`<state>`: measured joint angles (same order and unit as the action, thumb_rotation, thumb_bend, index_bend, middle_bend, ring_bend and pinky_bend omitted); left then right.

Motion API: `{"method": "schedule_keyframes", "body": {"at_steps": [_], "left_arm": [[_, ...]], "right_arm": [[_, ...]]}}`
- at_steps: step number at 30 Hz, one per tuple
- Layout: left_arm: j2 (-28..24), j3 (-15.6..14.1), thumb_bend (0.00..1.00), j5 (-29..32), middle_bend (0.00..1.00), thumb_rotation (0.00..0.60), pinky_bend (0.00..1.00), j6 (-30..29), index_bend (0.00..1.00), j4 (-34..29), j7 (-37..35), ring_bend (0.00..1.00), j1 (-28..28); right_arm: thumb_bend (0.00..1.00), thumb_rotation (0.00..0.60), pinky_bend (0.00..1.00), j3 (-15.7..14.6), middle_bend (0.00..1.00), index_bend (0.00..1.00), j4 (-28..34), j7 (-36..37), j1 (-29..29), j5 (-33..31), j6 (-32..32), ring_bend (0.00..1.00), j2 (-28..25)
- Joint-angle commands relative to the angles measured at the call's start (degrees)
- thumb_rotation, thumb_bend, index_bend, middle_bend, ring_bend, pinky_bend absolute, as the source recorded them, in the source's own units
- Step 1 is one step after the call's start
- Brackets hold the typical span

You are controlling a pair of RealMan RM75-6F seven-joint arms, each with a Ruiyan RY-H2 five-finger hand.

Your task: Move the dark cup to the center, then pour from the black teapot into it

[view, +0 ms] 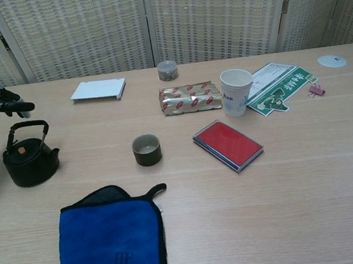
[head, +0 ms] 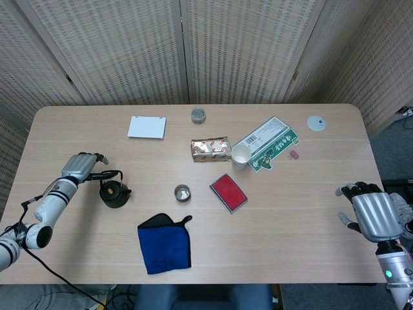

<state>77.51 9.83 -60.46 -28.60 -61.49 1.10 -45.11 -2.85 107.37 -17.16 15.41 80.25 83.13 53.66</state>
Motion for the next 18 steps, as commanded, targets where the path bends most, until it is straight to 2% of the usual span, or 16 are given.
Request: {"method": "schedule_keyframes", "body": {"at_steps": [1, 8, 18], "left_arm": [[0.7, -0.5, 0.10, 0.6, 0.24, 0.085, 0.11, 0.5, 0.33, 0.4, 0.7, 0.23, -0.6], [2.8, -2.0, 0.10, 3.2, 0.24, 0.083, 0.11, 1.6, 0.34, 2.1, 3.4, 0.23, -2.2], [3.2, -3.7, 0.10, 5.5, 0.24, 0.082, 0.11, 1.0, 0.41, 1.6, 6.7, 0.23, -3.2]], "right_arm": [[0.19, 0.600, 0.40, 0.4, 0.42, 0.43, -0.3, 0.4, -0.3, 0.0, -0.3, 0.32, 0.0], [0.19, 0.600, 0.40, 1.4, 0.42, 0.43, -1.5, 2.0, -1.5, 0.1, -1.0, 0.32, 0.2], [0.19, 0.600, 0.40, 2.5, 0.42, 0.43, -2.7, 3.4, -2.6, 0.2, -1.8, 0.32, 0.6]]}}
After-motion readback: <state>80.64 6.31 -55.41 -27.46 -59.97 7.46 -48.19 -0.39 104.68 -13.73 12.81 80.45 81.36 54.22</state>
